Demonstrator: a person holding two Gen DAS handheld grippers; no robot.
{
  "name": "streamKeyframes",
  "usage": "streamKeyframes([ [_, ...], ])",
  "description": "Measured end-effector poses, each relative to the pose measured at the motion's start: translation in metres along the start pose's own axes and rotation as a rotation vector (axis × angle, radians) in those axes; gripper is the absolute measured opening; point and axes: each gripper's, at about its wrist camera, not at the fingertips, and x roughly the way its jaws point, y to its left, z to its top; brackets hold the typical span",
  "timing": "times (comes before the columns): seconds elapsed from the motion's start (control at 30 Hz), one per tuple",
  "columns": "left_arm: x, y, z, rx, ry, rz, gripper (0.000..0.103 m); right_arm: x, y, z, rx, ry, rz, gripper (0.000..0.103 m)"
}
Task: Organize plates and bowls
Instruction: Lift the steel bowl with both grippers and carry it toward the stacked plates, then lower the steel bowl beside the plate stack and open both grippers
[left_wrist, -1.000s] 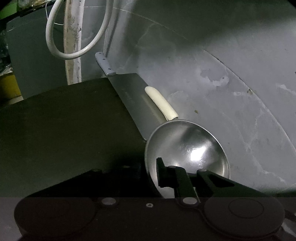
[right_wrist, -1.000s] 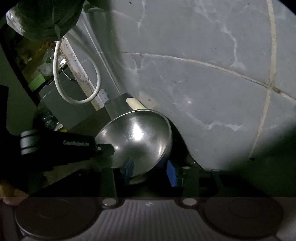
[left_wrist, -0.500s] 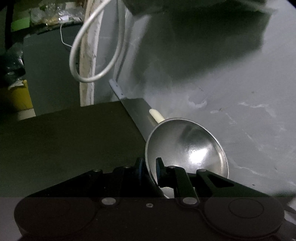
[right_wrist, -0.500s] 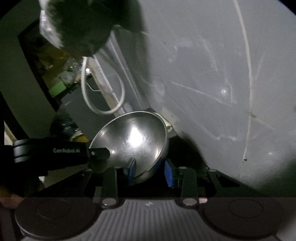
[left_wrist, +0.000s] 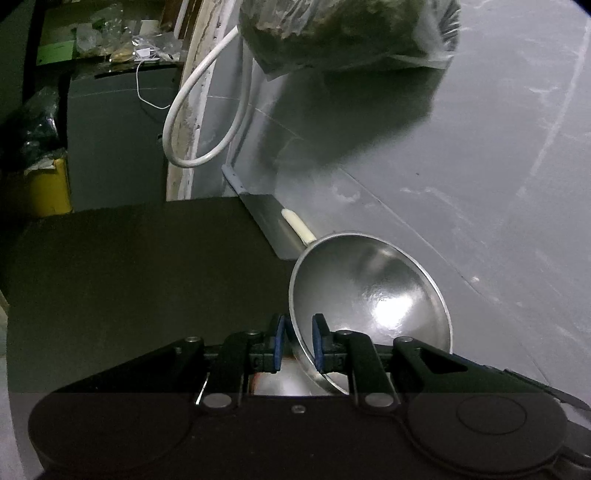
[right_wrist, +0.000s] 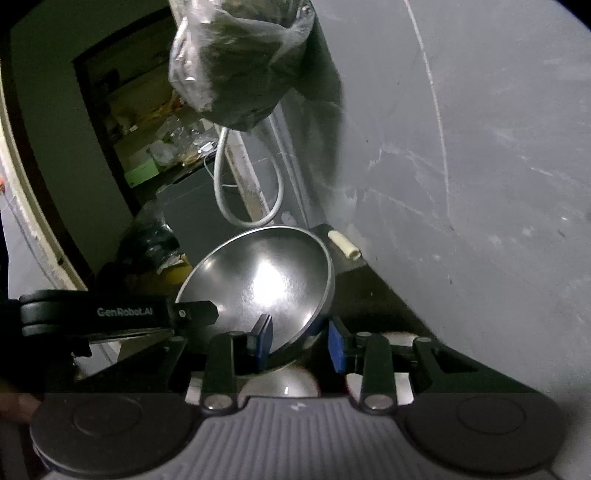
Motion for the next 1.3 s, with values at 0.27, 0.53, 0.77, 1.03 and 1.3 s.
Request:
streamKeyframes([
  [0.27,-0.044,-0.005,-0.047,-0.043,0.021,-0.025,0.017,-0.048,0.015,-0.038,-0.039,0.052,0.005,0.037],
  [0.53,-0.078,0.006,-0.089,-0.086,0.058,-0.038,0.018,-0.075,0.02,-0.067,-0.067,0.115,0.055,0.037],
  [0.77,-0.095,0.017,-0.125,-0.107,0.121,-0.032,0.02,-0.088,0.025,-0.098,-0.069,0.23,0.109,0.037],
  [1.03,-0.107,0.032,-0.154,-0.126,0.193,-0.037,0.02,-0.094,0.035,-0.124,-0.101,0.333,0.135,0.037],
  [1.3,-0.123,0.043,-0.177,-0.143,0.248,-0.022,0.022,-0.095,0.05,-0.14,-0.156,0.423,0.16,0.037],
])
